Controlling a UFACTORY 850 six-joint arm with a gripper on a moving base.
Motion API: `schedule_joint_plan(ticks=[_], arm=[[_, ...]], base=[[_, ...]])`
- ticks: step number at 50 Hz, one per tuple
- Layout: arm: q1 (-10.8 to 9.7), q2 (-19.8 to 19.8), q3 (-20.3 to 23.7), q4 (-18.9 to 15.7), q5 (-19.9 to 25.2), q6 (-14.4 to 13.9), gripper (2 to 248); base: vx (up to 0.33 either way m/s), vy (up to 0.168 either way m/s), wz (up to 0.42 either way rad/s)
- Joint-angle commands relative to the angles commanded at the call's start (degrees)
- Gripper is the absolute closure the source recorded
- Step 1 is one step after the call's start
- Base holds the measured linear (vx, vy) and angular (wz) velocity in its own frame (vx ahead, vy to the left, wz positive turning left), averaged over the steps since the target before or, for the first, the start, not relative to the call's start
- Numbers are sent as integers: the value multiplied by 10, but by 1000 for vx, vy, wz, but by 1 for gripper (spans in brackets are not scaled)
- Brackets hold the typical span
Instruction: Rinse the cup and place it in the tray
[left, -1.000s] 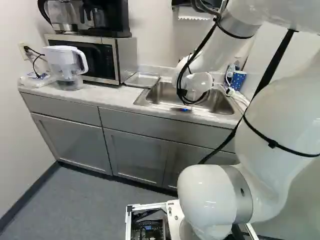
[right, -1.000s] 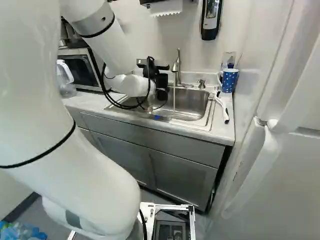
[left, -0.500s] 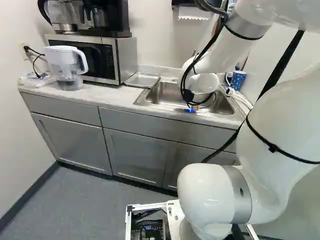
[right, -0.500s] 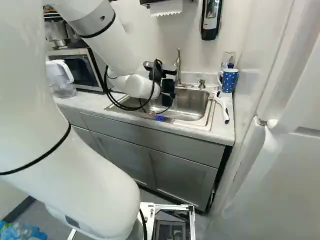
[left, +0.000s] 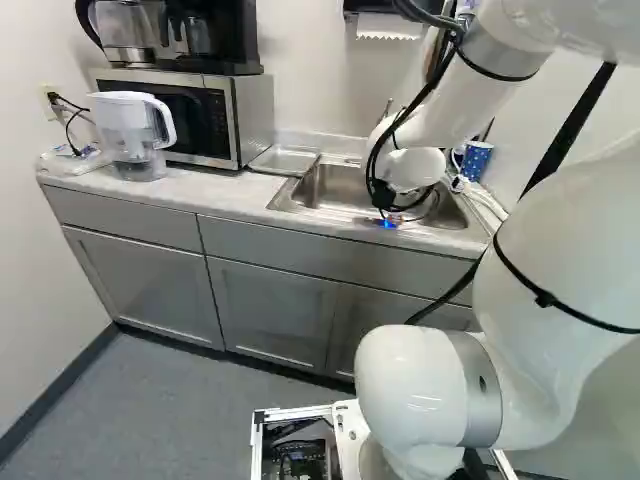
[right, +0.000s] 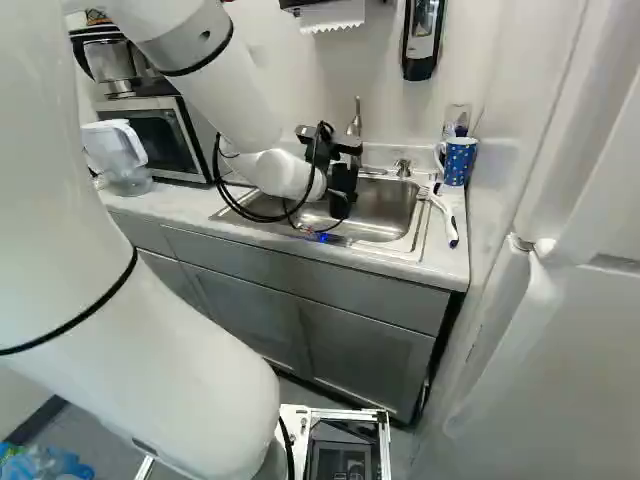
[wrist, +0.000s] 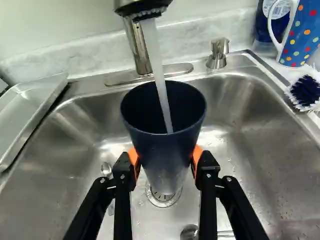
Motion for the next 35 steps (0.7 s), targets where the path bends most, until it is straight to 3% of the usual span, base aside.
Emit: schedule_joint_plan(ticks=[35], arm=[[2,-16,-16,0,0,0,129]], base=[[0,0,0]])
